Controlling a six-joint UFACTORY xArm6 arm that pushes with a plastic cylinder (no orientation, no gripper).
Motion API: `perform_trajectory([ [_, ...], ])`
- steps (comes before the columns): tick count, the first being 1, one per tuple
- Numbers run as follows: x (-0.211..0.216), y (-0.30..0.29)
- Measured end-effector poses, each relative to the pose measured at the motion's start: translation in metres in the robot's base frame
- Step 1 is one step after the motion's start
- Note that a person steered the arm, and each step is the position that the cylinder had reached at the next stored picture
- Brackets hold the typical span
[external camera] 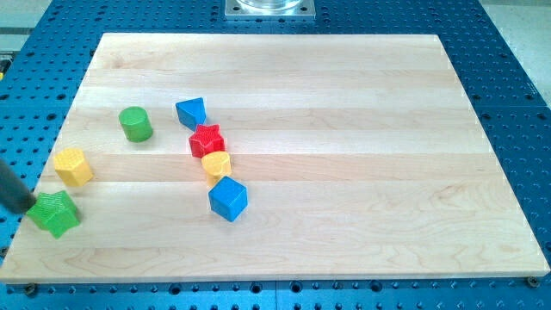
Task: Move the hexagon diagonally top left to the cube
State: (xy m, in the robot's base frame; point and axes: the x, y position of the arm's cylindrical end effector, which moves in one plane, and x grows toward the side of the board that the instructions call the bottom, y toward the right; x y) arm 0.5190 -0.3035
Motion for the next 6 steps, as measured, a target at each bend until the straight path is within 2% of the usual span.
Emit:
perform_trajectory([
  [1,-0.016,0.001],
  [5,-0.015,0.072],
  [6,0.007,0.107],
])
